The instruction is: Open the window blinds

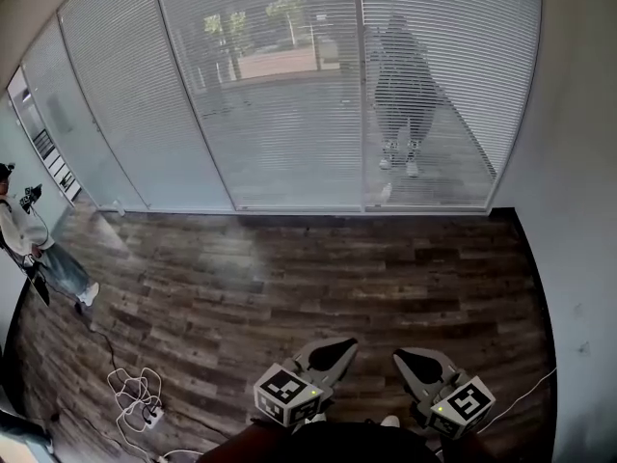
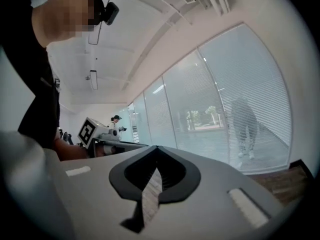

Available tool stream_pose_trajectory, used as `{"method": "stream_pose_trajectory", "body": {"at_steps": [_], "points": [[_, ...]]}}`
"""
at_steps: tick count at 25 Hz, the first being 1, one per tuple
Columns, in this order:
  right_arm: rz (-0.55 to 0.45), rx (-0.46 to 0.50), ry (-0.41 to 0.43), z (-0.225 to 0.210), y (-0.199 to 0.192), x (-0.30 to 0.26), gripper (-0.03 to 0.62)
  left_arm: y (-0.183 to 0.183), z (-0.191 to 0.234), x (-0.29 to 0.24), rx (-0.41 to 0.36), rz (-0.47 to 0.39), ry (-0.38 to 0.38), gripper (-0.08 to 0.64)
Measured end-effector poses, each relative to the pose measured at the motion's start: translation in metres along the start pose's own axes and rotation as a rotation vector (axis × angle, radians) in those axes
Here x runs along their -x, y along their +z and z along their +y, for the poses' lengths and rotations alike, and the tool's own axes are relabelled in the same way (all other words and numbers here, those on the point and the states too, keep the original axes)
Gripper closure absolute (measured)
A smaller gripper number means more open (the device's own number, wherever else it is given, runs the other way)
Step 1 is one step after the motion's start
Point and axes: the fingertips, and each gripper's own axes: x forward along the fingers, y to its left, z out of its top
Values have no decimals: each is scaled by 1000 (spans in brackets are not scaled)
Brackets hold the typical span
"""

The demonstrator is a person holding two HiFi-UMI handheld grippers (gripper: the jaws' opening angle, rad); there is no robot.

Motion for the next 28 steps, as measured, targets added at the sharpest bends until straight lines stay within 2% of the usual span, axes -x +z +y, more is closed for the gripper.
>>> {"method": "stream_pose_trajectory", "body": {"at_steps": [2, 4, 9, 13, 18, 23, 25, 28], "points": [[16, 52, 21, 12, -3, -4, 565, 1, 1, 3, 6, -4, 3, 558], [35, 79, 2, 14, -8, -6, 565, 0, 2, 6, 7, -4, 6, 559], [62, 28, -30, 5, -17, -5, 565, -3, 3, 12, 2, -3, 12, 558], [68, 25, -48, 3, -15, -5, 565, 1, 4, 20, -3, -3, 17, 559], [27, 10, -41, 7, -7, -10, 565, -2, 6, 21, -13, 0, 20, 559], [50, 109, -39, 19, -12, -12, 565, -5, 7, 22, -71, 18, 28, 558], [53, 84, -44, 23, -11, -13, 565, -3, 7, 25, -75, 18, 25, 558], [61, 28, -64, 22, -8, -23, 565, 7, 17, 34, -41, 5, 18, 558]]}}
